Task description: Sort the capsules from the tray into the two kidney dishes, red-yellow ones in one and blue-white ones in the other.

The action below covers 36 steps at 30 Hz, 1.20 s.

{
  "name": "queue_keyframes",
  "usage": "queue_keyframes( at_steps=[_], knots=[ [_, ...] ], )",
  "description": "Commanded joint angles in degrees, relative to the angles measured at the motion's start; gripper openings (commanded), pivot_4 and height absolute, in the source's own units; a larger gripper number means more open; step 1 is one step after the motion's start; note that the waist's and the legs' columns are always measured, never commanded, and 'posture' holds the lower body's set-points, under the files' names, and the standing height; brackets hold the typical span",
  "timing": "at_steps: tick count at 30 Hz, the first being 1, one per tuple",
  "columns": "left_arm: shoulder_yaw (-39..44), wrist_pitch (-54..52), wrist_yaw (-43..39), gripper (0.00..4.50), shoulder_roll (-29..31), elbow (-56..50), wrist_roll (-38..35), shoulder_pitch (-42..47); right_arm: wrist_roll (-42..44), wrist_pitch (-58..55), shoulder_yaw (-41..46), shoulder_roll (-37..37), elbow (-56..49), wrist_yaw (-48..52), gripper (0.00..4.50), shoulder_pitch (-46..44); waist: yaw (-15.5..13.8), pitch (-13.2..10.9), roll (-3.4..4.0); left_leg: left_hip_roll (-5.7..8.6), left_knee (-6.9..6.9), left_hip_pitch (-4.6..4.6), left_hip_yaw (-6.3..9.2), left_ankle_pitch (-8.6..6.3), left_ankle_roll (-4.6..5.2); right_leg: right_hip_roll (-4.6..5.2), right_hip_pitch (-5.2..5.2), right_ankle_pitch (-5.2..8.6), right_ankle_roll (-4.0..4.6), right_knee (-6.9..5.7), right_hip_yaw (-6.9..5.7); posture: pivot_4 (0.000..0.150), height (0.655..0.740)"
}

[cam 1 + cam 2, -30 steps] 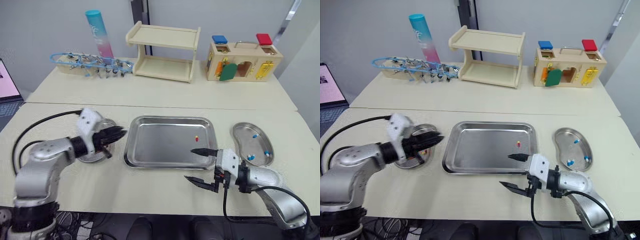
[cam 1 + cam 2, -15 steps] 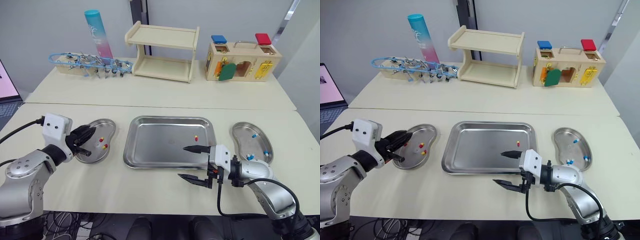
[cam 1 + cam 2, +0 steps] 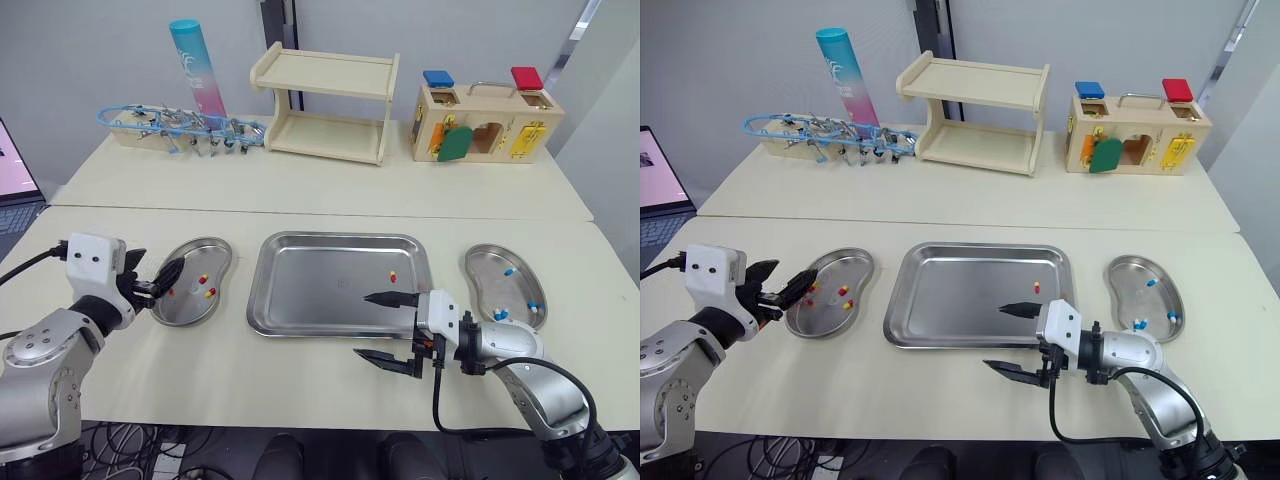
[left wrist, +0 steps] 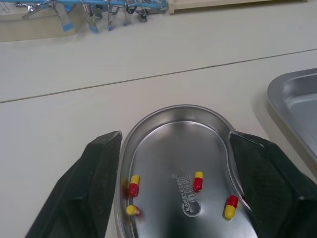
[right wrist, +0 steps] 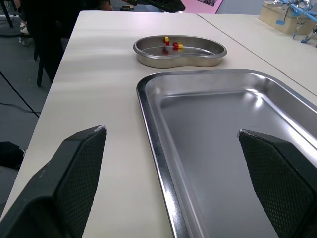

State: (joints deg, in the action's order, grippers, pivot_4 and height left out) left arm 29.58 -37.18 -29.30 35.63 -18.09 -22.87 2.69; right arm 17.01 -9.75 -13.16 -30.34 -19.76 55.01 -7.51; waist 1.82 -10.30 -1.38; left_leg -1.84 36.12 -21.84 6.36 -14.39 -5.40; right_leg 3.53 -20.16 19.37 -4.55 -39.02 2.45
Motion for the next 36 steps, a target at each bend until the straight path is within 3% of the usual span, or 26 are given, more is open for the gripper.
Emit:
queue_keyframes(
  at_steps=[1, 8, 15, 19, 23, 30, 36],
  knots=[
    [1.90, -0.06, 0.38, 4.49, 0.81, -2.92, -1.79, 0.04, 0.80, 0.49, 0.37, -0.05, -1.02, 0.39, 4.50, -0.46, 0.00, 0.00, 0.00, 0.00, 0.00, 0.00, 0.00, 0.00, 0.00, 0.00, 0.00, 0.00, 0.00, 0.00, 0.00, 0.150, 0.7400],
    [4.65, 0.48, -2.33, 4.49, 1.75, -5.88, -6.36, -2.17, 0.75, 0.87, 0.52, -0.29, -1.05, 0.57, 4.50, -0.04, 0.01, 0.00, 0.00, 0.00, 0.00, 0.00, 0.00, 0.00, 0.00, 0.00, 0.00, 0.00, 0.00, 0.00, 0.01, 0.150, 0.7400],
    [14.50, 2.93, -11.84, 4.49, 4.91, -5.22, -12.10, -11.44, 1.36, 1.91, 3.23, -1.97, -1.17, 0.81, 4.50, 0.51, 0.19, -0.02, 0.02, -0.01, -0.04, 0.01, -0.03, 0.00, 0.00, 0.00, -0.03, 0.00, 0.01, 0.01, 0.04, 0.150, 0.7400],
    [18.85, 6.18, -14.44, 4.49, 5.79, -0.16, -10.78, -16.11, 2.96, 1.67, 7.12, -4.77, -2.89, 1.41, 4.50, 3.17, -0.15, -0.02, 0.02, 0.00, -0.04, 0.00, -0.05, -0.01, 0.00, 0.00, -0.01, 0.00, 0.01, 0.03, 0.03, 0.150, 0.7400],
    [22.01, 9.16, -19.47, 4.49, 6.39, 6.98, -10.38, -22.48, 5.84, 0.90, 17.25, -11.05, -2.98, 2.78, 4.50, 8.63, -0.12, -0.04, 0.01, 0.00, -0.05, -0.02, -0.10, -0.02, 0.01, 0.02, -0.01, 0.01, 0.01, 0.07, 0.04, 0.150, 0.7400],
    [20.87, 15.45, -20.92, 4.49, 5.96, 13.38, -6.98, -26.88, 6.33, 5.26, 33.35, -21.14, 8.02, 9.36, 4.50, 13.93, -0.18, -0.04, -0.01, -0.01, -0.05, 0.03, -0.16, -0.02, 0.01, 0.04, 0.06, 0.00, 0.02, 0.06, 0.05, 0.150, 0.7400],
    [21.55, 19.23, -23.09, 4.49, 7.83, 20.78, -5.37, -27.92, 2.49, 14.50, 42.32, -28.30, 25.20, 15.88, 4.50, 18.68, 0.04, -0.04, -0.03, -0.02, -0.08, 0.04, -0.20, -0.02, 0.01, 0.04, 0.05, 0.01, 0.04, 0.10, 0.06, 0.150, 0.7400]
  ],
)
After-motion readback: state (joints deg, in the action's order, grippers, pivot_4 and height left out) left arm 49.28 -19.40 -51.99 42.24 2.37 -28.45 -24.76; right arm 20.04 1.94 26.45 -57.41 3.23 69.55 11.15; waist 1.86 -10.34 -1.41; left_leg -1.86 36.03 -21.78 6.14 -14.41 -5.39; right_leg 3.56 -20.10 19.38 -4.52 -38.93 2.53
